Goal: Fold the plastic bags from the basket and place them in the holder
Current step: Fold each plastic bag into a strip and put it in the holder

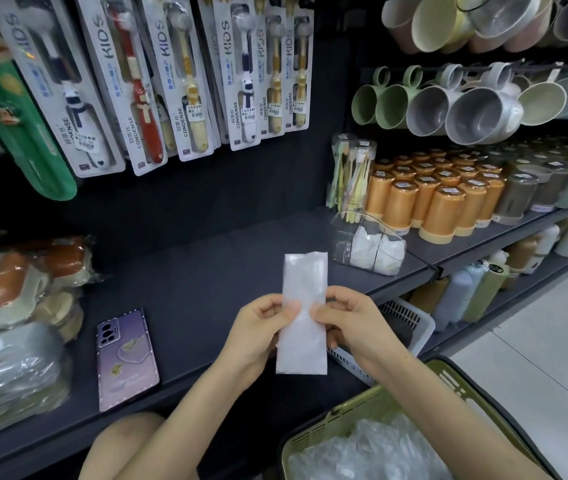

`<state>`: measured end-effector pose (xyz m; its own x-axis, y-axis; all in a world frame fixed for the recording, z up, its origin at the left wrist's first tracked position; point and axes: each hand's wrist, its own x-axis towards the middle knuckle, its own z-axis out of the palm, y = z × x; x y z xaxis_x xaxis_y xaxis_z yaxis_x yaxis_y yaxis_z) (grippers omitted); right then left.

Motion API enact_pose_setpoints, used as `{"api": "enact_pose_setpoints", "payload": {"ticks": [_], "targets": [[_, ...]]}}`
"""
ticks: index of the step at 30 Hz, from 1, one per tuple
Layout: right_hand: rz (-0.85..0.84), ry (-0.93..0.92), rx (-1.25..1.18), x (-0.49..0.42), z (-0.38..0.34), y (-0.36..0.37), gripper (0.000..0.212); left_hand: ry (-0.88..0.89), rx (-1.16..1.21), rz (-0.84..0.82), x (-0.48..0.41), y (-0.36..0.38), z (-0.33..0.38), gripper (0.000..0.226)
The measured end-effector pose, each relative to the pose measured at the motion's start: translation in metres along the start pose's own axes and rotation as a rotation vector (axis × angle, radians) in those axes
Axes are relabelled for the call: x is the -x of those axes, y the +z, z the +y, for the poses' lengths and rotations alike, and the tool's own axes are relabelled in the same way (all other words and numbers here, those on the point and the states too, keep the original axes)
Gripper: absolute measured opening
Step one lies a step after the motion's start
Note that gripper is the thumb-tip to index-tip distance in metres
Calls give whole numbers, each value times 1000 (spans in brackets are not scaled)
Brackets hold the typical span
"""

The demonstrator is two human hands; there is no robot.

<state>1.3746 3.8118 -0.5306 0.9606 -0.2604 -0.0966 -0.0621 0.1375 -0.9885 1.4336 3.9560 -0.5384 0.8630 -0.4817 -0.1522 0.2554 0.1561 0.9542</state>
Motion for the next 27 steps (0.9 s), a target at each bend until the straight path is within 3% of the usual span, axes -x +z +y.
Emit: {"api": "enact_pose_setpoints", "payload": {"ticks": [3, 7, 11, 14, 18, 22, 27], "targets": [[6, -100, -18, 3, -1, 2, 15, -37, 51, -95, -2, -7, 5, 39], [24, -320, 137, 4, 0, -2, 31, -139, 131, -212, -3, -14, 16, 46], [24, -514, 320, 0, 2, -11, 53, -137, -131, -297, -2, -11, 24, 43], [-56, -491, 317, -3, -1, -23, 41, -45, -314, -292, -9, -12, 24, 29], [-172, -306, 217, -4, -11, -42, 34, 147, -584, -249, -21, -7, 24, 21], [23, -314, 522, -11, -13, -43, 15, 249, -696, -280, -37, 8, 23, 20], [229, -359, 424, -24, -15, -59, 21, 210, -705, -261, -53, 20, 8, 19]]}}
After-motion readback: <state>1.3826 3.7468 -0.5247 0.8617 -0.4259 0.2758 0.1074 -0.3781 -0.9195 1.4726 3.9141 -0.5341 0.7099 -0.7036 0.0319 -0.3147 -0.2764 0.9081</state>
